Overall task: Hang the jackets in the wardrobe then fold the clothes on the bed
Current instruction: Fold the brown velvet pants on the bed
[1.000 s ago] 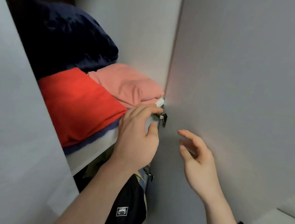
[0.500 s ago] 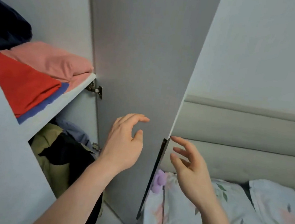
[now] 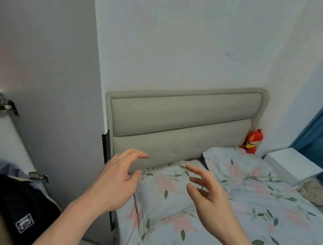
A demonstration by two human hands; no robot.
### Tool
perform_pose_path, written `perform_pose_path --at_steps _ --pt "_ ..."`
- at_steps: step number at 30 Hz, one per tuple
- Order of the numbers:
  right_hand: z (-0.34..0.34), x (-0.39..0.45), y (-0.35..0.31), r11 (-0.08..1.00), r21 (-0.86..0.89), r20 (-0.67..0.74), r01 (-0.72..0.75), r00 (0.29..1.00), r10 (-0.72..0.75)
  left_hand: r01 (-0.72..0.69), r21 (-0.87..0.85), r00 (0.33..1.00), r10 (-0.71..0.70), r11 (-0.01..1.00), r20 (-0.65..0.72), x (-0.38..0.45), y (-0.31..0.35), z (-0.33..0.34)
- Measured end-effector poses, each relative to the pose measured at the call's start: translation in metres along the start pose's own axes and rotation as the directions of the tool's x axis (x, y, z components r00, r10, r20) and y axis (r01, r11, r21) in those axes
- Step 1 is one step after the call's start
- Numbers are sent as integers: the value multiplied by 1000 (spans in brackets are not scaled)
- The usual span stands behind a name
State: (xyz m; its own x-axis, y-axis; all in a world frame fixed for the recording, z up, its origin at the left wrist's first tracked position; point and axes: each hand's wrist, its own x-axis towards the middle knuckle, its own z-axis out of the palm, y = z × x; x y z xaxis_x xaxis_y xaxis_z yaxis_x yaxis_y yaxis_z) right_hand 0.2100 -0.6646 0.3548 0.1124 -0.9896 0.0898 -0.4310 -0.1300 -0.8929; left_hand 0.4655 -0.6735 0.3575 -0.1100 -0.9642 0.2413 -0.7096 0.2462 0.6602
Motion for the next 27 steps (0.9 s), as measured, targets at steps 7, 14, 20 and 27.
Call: perform_pose_path --at_steps 7,14,20,27 --pt "-40 -58 21 979 -52 -193 -197 964 184 -155 -67 969 165 986 181 19 15 50" --pt "-49 -134 53 905 -64 -339 -421 862 377 -246 -183 877 299 952 377 11 23 116" --pt "-70 -220 51 858 -4 -493 -513 748 445 -354 -235 715 423 905 557 -30 72 153" --pt "-106 -357 52 808 77 -646 -584 588 487 -479 -333 538 571 812 620 -94 176 200"
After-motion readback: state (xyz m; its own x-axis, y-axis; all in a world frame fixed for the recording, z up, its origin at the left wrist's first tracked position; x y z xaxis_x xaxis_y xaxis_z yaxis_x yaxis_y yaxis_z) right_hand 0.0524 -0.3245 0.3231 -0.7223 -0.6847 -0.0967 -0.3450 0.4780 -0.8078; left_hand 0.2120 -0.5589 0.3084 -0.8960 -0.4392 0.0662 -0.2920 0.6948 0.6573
